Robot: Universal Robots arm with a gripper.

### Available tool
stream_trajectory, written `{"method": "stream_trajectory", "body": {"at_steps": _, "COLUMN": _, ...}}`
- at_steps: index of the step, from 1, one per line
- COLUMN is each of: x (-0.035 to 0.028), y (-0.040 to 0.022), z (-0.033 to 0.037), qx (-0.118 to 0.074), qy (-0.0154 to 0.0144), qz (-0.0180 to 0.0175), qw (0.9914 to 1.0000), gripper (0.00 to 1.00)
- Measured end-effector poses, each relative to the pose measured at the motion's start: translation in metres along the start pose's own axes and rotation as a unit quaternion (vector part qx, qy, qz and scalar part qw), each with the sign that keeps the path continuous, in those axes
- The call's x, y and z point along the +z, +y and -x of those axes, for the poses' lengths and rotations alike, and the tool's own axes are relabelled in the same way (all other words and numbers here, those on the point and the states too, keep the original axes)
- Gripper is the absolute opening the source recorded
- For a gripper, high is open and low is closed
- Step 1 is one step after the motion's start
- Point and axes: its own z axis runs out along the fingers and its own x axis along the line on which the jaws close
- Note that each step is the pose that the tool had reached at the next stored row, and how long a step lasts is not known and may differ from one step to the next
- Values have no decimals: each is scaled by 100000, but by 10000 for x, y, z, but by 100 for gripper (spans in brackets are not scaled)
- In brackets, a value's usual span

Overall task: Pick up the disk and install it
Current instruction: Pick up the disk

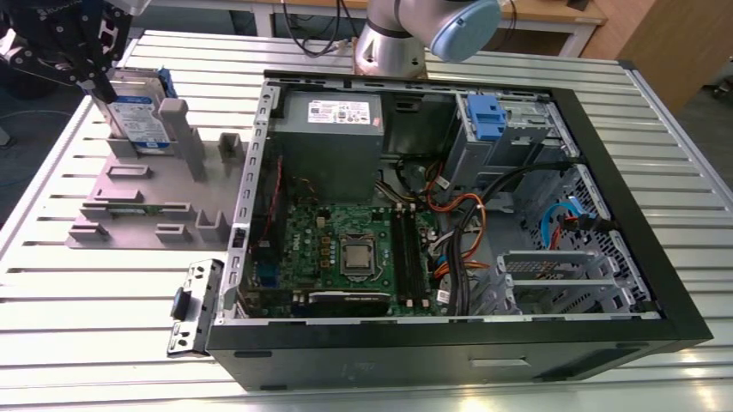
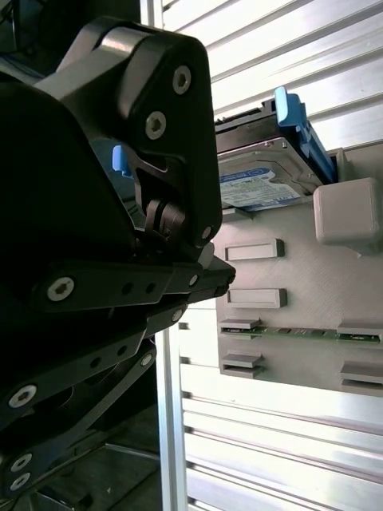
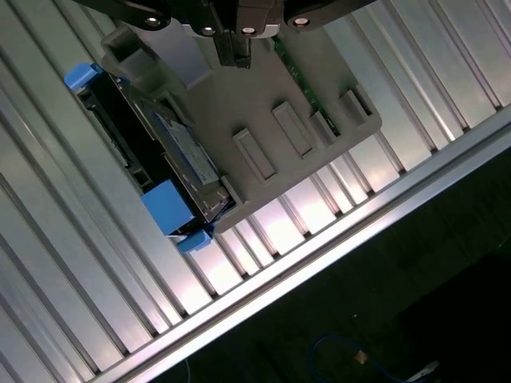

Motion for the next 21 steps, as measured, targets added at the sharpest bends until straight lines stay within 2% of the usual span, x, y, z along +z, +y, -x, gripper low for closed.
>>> {"method": "stream_trajectory", "body": {"at_steps": 21, "x": 0, "y": 0, "z": 0, "qx": -977, "qy": 77, "qz": 0, "qw": 99995, "gripper": 10}}
